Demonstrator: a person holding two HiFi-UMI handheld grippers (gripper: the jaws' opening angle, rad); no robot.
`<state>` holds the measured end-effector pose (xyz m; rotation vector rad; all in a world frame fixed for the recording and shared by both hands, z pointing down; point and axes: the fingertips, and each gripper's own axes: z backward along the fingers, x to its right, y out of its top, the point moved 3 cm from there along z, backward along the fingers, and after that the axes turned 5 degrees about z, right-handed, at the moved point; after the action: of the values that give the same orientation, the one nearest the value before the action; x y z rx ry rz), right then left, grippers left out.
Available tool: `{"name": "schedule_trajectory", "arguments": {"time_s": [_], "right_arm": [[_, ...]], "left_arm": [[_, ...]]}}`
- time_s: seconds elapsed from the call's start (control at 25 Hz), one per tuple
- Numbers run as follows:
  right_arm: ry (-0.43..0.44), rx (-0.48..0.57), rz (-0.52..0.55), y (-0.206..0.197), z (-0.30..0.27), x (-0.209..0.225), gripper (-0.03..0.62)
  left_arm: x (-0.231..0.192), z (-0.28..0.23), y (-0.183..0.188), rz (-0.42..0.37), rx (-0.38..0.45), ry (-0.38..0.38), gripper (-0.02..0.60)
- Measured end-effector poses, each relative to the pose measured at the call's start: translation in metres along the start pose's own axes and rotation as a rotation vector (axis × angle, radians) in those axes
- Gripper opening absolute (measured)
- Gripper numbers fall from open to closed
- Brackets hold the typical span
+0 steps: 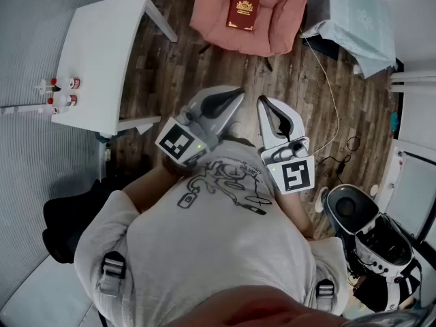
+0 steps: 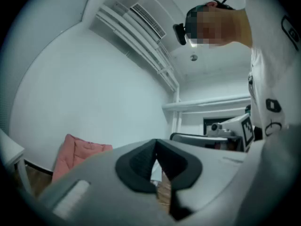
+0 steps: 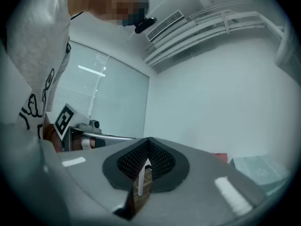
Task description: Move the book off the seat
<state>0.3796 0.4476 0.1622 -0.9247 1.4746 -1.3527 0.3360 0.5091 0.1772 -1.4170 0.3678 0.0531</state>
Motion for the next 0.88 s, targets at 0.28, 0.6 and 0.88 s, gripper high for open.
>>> {"name": "schedule_trajectory", "arguments": {"time_s": [0.28, 0.6, 0.88], "right_arm": [[0.003, -0.002, 0.001, -0.002, -0.014, 0.003, 0.005], [0.007, 0.031, -0.054, -0.006, -0.018, 0.007, 0.004], [0.020, 0.009, -0.048, -0.011, -0.017, 0.020, 0.005]], "left_arm": [[-0.011, -0.005, 0.004, 0.012, 0.015, -0.002, 0.000], [-0.019, -0.003, 0.000, 0.003, 0.001, 0.002, 0.001], [-0.021, -0.012, -0.007, 0.004, -0.018, 0.037, 0.002]]}}
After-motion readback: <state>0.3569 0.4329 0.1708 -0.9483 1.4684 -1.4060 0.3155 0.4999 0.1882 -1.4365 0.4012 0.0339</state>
